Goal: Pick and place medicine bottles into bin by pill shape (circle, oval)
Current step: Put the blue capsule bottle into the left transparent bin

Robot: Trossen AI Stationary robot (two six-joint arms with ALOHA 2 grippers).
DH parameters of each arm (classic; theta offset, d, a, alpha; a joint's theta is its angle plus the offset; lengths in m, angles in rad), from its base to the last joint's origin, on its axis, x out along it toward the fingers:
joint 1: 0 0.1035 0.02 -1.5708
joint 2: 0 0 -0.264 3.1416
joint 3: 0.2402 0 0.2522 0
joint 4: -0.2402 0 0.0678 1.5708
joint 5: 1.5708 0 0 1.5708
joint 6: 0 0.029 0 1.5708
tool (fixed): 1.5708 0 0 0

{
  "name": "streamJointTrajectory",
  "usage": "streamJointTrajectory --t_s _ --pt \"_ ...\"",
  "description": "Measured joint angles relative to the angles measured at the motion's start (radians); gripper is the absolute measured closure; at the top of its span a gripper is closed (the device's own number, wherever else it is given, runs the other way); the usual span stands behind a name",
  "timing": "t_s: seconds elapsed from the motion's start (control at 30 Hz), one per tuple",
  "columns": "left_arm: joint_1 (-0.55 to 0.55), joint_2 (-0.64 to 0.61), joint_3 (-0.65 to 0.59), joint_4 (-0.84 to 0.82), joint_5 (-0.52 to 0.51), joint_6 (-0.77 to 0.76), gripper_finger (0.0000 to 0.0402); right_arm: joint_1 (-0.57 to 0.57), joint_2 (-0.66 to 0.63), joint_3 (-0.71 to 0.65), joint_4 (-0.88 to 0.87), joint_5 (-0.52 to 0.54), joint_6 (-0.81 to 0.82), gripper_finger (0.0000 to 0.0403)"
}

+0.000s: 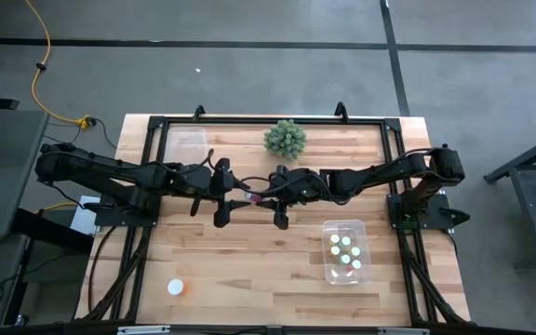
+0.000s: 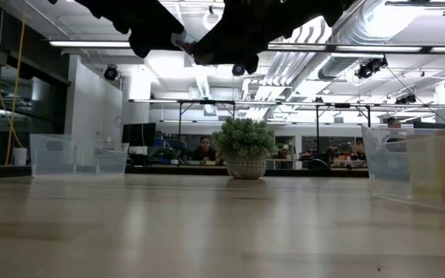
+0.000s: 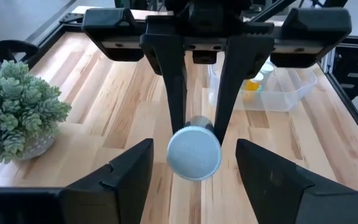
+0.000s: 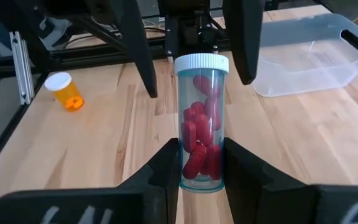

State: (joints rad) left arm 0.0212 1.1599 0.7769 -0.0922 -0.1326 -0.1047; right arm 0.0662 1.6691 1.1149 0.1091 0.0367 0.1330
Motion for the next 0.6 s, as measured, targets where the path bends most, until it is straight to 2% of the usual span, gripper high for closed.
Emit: streamJointTrajectory --t_s 0.6 --pt "0.0 0.0 0.0 0.016 0.009 -0.007 0.022 0.0 0.0 0.0 -0.001 0.001 -0.074 0.0322"
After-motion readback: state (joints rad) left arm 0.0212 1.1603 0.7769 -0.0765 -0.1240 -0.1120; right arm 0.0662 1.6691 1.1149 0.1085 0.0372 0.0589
